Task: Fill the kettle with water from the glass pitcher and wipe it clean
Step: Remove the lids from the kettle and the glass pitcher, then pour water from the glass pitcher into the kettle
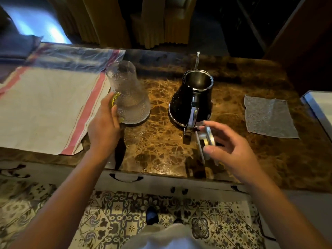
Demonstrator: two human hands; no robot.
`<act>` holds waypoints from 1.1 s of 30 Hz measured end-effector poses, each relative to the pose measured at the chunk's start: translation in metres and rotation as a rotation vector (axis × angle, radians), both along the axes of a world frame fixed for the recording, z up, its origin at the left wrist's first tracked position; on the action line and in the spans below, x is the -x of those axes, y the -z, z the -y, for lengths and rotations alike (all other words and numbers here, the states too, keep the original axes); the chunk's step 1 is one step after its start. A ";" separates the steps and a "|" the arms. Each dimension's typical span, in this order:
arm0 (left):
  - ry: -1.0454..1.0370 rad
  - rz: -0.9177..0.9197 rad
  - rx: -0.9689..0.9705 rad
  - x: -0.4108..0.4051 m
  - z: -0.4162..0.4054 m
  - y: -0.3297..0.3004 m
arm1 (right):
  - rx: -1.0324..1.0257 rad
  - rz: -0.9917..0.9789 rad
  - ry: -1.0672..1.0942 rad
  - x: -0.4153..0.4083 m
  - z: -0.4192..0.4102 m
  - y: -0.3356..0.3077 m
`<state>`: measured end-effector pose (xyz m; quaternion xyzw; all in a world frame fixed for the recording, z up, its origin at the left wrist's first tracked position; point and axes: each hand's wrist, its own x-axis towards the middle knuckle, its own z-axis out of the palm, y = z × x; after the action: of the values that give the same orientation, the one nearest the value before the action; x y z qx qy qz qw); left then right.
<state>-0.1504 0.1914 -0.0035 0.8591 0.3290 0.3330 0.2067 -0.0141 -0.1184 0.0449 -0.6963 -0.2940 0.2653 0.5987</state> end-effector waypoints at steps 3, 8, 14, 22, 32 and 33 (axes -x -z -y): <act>-0.010 0.000 -0.006 0.000 0.001 -0.002 | 0.067 0.046 -0.025 0.001 0.000 0.013; 0.011 0.029 0.036 0.000 -0.003 0.000 | 0.384 0.485 0.017 0.005 -0.007 0.043; 0.105 0.056 0.028 0.005 -0.016 0.003 | 0.588 0.731 0.054 0.011 -0.014 0.074; 0.192 0.085 0.071 0.008 -0.030 0.013 | 0.633 0.751 0.149 0.025 -0.026 0.093; 0.268 0.075 0.122 0.010 -0.041 0.010 | 0.771 0.711 0.125 0.030 -0.035 0.077; 0.273 0.074 0.119 0.011 -0.042 0.010 | 0.768 0.675 0.115 0.030 -0.035 0.074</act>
<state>-0.1614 0.2335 -0.0132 0.8692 0.2204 0.3134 0.3125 -0.0443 -0.0830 -0.0293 -0.9279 -0.3134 0.0813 0.1850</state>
